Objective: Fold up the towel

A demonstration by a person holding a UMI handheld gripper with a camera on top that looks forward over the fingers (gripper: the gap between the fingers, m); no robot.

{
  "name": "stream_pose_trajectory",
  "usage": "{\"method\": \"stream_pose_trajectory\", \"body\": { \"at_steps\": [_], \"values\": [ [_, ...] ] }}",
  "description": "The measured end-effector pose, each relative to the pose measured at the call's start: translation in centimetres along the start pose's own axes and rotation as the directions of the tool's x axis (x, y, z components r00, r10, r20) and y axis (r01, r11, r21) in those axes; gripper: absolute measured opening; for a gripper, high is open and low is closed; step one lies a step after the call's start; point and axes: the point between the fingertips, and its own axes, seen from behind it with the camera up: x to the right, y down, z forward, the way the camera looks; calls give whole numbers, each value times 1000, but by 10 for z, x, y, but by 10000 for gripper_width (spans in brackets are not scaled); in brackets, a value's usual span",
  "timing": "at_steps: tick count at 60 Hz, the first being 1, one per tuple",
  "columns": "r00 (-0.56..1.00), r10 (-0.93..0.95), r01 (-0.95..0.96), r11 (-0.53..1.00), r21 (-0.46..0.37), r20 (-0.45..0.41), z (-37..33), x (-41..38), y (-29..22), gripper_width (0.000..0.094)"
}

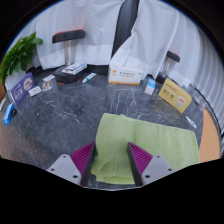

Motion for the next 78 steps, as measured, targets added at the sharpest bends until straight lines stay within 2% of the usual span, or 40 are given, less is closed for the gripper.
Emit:
{"method": "stream_pose_trajectory", "body": {
  "at_steps": [2,3,6,7,14,22,26,31,36,41,48,53,56,59,62,65,67,71,75,78],
  "values": [
    [1000,-9,9,1000,11,11,2,-2,-3,563],
    [1000,-18,18,1000,6,8,3,-1,-2,492],
    [999,-40,40,999,8,-30,7,13,-5,182],
    [998,-39,40,999,12,-55,7,18,-6,110],
    [998,-29,30,999,15,-48,7,16,-7,58],
    [999,9,-9,1000,17,-37,2,9,-10,43],
    [998,41,-41,999,9,40,-13,-16,-13,43],
    [976,100,-105,994,17,192,-50,-66,-27,42],
    [923,156,-177,984,28,351,-97,-105,-55,43],
    [865,211,-268,961,63,454,-137,-118,-91,44],
    [841,253,-332,939,88,478,-151,-89,-114,42],
    [875,247,-311,946,94,415,-126,-58,-104,41],
    [900,242,-290,953,85,361,-106,-37,-90,71],
    [918,225,-265,961,83,326,-85,-12,-74,149],
    [939,212,-238,969,68,270,-70,7,-61,290],
    [962,184,-200,978,62,201,-59,34,-51,510],
    [976,167,-178,982,66,142,-57,54,-46,625],
    [988,145,-149,985,86,52,-62,86,-42,755],
    [990,143,-143,984,106,8,-79,103,-41,862],
    [989,145,-143,983,116,-5,-97,106,-41,847]
  ]
}}
